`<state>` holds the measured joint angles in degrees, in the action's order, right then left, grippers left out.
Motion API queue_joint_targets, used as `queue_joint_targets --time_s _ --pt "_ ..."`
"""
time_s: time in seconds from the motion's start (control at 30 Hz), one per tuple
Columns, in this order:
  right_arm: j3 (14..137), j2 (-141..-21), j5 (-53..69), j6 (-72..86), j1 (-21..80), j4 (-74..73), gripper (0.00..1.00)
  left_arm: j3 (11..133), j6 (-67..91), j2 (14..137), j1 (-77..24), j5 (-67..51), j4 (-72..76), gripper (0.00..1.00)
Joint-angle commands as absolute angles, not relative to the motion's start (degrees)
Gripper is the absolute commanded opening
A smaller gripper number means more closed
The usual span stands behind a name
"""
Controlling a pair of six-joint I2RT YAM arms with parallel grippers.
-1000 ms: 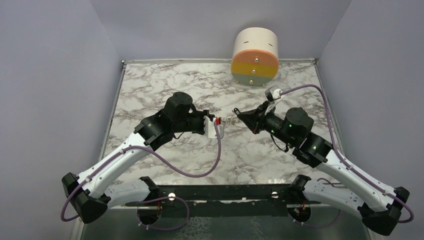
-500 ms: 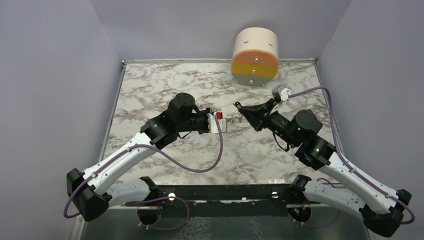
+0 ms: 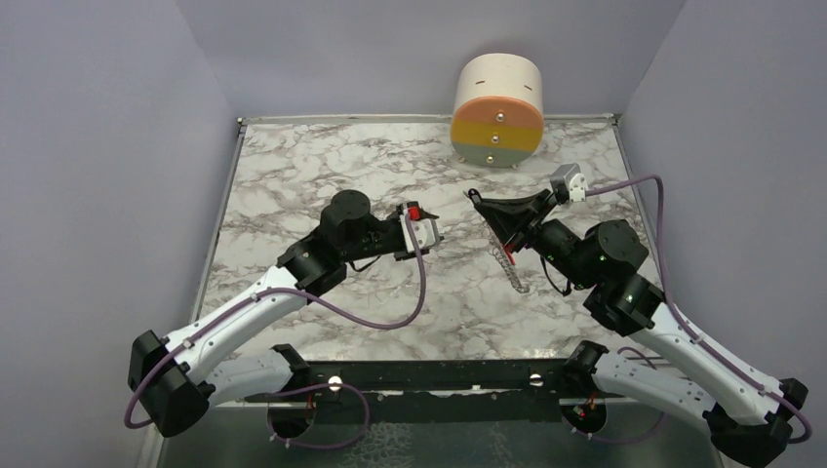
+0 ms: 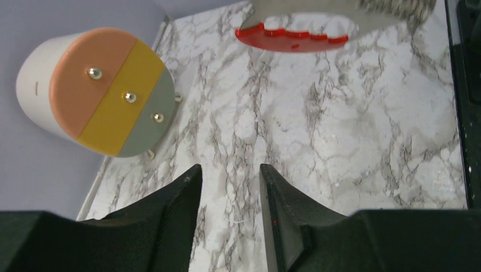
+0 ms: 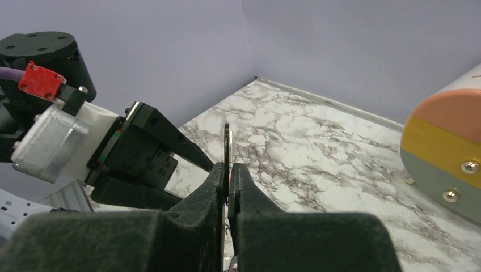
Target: Remove the keys from the keyring
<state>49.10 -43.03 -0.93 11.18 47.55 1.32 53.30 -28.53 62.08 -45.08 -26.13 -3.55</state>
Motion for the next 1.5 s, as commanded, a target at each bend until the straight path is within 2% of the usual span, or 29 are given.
queue_joint_targets --time_s 0.0,0.07,0.1,0.43,0.67,1.0,1.27,1.37,1.47 --pt "50.3 -42.7 -0.1 10.5 47.5 4.1 0.01 50.3 -20.7 58.6 -45.1 -28.6 13.7 0.38" --pt "50.3 -42.8 -0.1 10.4 47.5 4.2 0.01 49.2 -18.7 58.2 -45.1 -30.5 17.7 0.24" --pt "50.3 -42.9 -0.2 10.3 47.5 4.2 0.01 48.8 -17.6 58.1 -45.1 -31.0 19.4 0.21" --pt "49.8 -43.1 -0.2 10.5 47.5 5.3 0.01 46.0 -15.8 60.0 -45.7 -31.0 29.9 0.19" --pt "49.6 -43.0 0.2 10.1 47.5 6.1 0.01 45.8 -13.9 62.2 -45.9 -32.5 32.1 0.16" --pt "49.1 -42.8 0.2 9.5 47.5 6.8 0.01 48.1 -6.5 65.3 -45.9 -36.1 37.0 0.0" --pt "48.6 -43.3 -0.1 9.4 47.5 7.6 0.01 50.2 -2.0 67.3 -47.0 -39.8 38.0 0.0" --pt "48.5 -43.6 -0.3 9.2 47.5 7.9 0.01 50.3 -1.4 67.2 -47.2 -39.4 38.0 0.08" --pt "48.3 -43.7 -0.9 8.9 47.5 8.1 0.01 50.3 -0.5 66.7 -47.3 -38.8 38.1 0.11"
